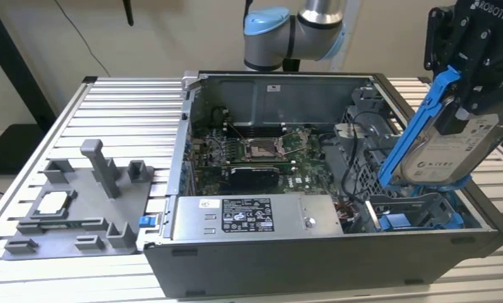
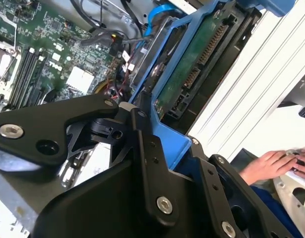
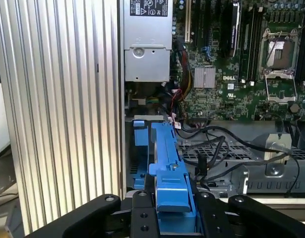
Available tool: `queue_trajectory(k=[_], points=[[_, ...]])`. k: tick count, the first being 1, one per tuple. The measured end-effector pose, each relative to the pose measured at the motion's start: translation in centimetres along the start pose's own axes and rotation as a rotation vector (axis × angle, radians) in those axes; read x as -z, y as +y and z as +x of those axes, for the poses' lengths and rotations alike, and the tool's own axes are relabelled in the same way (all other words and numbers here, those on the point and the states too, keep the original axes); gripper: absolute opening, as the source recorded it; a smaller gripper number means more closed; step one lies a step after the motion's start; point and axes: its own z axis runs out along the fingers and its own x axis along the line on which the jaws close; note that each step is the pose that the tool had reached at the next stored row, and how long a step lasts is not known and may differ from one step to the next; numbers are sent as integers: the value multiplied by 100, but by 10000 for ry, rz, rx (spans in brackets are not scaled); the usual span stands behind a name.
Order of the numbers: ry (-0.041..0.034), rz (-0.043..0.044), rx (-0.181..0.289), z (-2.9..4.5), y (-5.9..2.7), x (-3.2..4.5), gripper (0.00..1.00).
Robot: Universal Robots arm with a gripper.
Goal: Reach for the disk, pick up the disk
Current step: 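Pick up the disk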
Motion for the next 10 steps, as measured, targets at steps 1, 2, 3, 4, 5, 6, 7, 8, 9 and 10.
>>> queue_trajectory(k=[1, 2, 3, 4, 5, 6, 7, 8, 9, 10], points=[[2, 15, -19, 2, 8, -13, 0], [5, 31, -39, 3, 19, -28, 0], [6, 48, -56, 5, 29, -42, 0], [4, 76, -67, 9, 36, -53, 0], [3, 112, -72, 14, 40, -61, 0], [7, 145, -75, 21, 43, -67, 0], [7, 180, -79, 28, 45, -75, 0], [4, 212, -84, 36, 48, -85, 0], [5, 234, -89, 45, 51, -95, 0], [5, 252, -96, 54, 54, -107, 0]])
